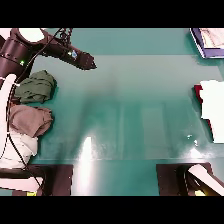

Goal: Fold the shirts.

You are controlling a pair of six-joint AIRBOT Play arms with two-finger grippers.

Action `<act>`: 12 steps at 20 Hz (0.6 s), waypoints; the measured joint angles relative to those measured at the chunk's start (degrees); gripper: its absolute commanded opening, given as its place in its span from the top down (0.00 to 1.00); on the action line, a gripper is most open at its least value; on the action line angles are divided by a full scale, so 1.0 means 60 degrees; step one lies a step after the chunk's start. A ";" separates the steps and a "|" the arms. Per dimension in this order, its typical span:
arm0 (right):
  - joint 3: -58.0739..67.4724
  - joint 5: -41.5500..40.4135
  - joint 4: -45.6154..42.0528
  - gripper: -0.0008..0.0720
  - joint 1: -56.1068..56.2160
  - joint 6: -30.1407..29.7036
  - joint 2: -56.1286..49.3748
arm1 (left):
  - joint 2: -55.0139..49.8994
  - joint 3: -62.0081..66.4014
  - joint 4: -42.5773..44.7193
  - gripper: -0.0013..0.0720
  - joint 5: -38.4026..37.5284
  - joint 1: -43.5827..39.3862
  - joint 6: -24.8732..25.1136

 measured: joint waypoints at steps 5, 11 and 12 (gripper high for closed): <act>-0.0339 -0.0306 0.2157 0.81 0.0219 0.0273 0.0641 | 0.0000 0.0000 0.0004 0.95 0.0124 0.0000 0.0011; -0.0408 -0.0809 0.4080 0.96 0.2962 0.0295 0.1479 | 0.0000 0.0000 -0.0047 0.95 0.0175 0.0000 0.0015; -0.0408 -0.0863 0.4204 0.96 0.3512 0.0295 0.1566 | 0.0000 0.0000 -0.0047 0.95 0.0208 0.0000 0.0015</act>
